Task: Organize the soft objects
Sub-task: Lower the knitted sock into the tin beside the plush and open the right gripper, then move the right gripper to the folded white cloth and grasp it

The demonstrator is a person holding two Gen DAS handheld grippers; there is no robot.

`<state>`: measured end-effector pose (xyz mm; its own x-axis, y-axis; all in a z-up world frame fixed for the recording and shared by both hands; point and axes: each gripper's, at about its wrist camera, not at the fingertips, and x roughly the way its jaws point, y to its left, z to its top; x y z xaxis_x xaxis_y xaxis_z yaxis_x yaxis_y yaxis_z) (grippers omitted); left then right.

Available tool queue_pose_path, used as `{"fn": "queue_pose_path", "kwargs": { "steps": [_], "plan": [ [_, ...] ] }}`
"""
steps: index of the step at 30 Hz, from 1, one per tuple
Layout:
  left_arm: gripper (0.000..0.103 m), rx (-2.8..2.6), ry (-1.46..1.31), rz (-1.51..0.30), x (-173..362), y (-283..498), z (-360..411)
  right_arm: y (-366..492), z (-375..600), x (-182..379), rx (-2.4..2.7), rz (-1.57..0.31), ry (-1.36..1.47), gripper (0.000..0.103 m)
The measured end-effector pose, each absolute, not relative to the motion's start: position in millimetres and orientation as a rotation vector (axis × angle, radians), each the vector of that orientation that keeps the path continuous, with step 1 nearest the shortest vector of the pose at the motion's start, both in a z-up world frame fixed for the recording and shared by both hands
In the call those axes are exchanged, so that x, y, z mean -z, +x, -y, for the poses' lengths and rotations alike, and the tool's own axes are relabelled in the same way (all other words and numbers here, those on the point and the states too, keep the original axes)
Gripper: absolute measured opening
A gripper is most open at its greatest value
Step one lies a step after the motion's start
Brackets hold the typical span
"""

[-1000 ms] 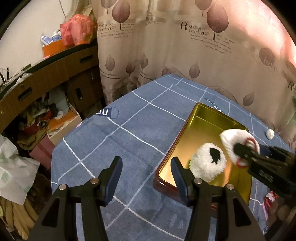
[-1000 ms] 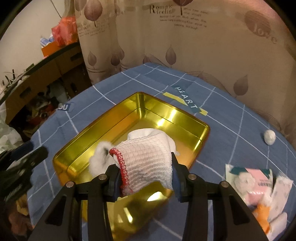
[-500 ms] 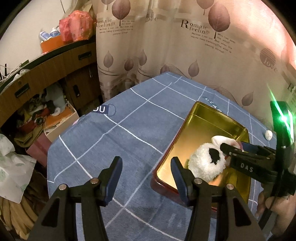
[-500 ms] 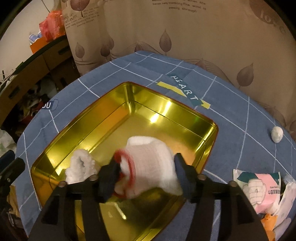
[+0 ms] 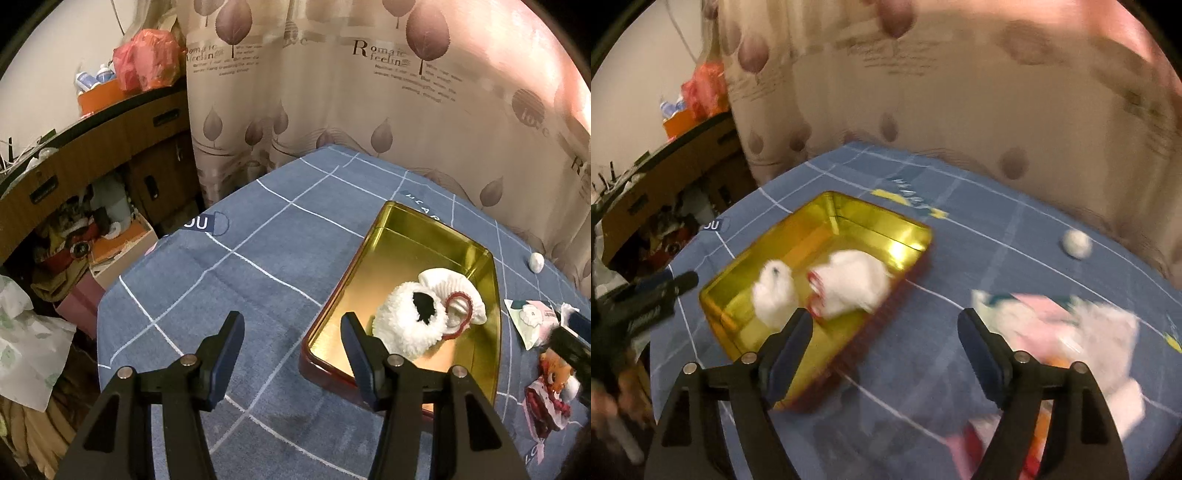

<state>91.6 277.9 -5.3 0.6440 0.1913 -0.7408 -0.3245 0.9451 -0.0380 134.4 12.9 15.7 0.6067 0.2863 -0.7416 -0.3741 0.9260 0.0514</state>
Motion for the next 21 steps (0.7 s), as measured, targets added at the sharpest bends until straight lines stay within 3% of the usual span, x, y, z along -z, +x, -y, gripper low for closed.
{"fn": "queue_pose_path", "kwargs": {
  "steps": [8,21],
  "plan": [
    [0.056,-0.298,-0.129,-0.803,2,89,-268,94,111,-28,-0.159,-0.831,-0.014,0.082],
    [0.056,-0.284,-0.072,-0.787,1,86,-254,83,216,27,0.032,-0.956,0.187,0.082]
  ]
}}
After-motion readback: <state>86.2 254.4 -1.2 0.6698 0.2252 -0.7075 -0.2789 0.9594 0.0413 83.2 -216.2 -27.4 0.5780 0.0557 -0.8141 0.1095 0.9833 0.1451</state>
